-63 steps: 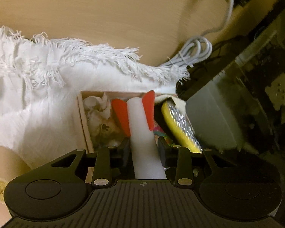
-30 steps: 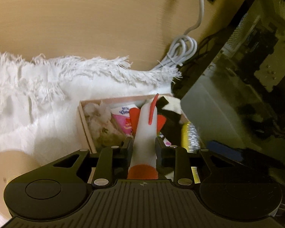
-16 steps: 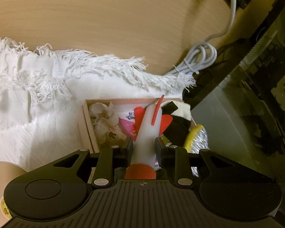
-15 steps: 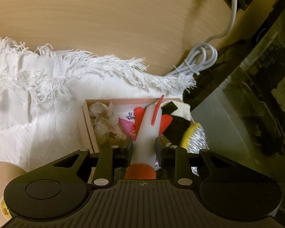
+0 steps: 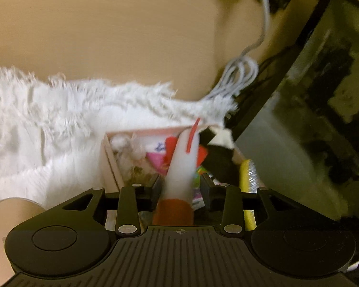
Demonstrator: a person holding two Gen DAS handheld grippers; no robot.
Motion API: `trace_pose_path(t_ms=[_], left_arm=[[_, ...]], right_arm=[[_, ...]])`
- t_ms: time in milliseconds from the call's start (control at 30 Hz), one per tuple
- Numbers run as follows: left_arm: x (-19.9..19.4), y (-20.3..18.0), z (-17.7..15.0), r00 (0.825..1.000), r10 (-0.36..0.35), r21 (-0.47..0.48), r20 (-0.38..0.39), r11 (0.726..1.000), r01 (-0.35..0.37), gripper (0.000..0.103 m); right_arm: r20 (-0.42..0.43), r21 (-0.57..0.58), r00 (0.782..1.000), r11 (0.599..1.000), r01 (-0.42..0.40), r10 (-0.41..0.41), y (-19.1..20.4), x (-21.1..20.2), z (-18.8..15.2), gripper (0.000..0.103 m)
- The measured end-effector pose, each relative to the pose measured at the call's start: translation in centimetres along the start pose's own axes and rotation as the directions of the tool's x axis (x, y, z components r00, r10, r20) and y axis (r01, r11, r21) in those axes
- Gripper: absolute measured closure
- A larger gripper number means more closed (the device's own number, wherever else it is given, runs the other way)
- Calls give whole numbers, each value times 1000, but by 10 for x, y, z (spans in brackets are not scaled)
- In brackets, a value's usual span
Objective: Organize soft objects
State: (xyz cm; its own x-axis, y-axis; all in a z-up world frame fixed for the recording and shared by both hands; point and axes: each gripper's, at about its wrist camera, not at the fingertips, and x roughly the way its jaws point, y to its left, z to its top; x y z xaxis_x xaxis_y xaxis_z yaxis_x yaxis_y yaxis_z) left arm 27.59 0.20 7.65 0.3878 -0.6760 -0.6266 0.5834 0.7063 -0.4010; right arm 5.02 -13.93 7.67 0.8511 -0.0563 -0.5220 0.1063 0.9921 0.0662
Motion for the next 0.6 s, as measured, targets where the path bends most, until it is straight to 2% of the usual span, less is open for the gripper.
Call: trace_pose_path(t_ms=[133, 233, 333, 433, 533, 600], left_arm=[[-31, -5, -6, 996, 40, -4, 80, 999, -40, 64], [-64, -12, -18, 983, 88, -35, 163, 996, -83, 64], [-96, -28, -44, 949, 194, -71, 249, 981, -181, 64], [-115, -40, -90, 930, 268, -160, 251, 959, -233, 64], [-124, -58, -151, 889, 400, -220, 221, 909, -354, 64], [-126, -74, -192, 859, 474, -256, 193, 870, -422, 64]], right_arm=[[-36, -39, 998, 998, -53, 52, 4, -12, -27, 47], [-44, -126, 994, 987, -105, 100, 4, -15, -48, 47], [-82, -148, 990, 981, -122, 111, -2, -13, -63, 47], [-152, -165, 981, 976, -142, 117, -12, -13, -80, 46], [-184, -199, 971, 961, -190, 154, -21, -11, -97, 40], [-203, -223, 965, 952, -211, 166, -23, -7, -106, 40]])
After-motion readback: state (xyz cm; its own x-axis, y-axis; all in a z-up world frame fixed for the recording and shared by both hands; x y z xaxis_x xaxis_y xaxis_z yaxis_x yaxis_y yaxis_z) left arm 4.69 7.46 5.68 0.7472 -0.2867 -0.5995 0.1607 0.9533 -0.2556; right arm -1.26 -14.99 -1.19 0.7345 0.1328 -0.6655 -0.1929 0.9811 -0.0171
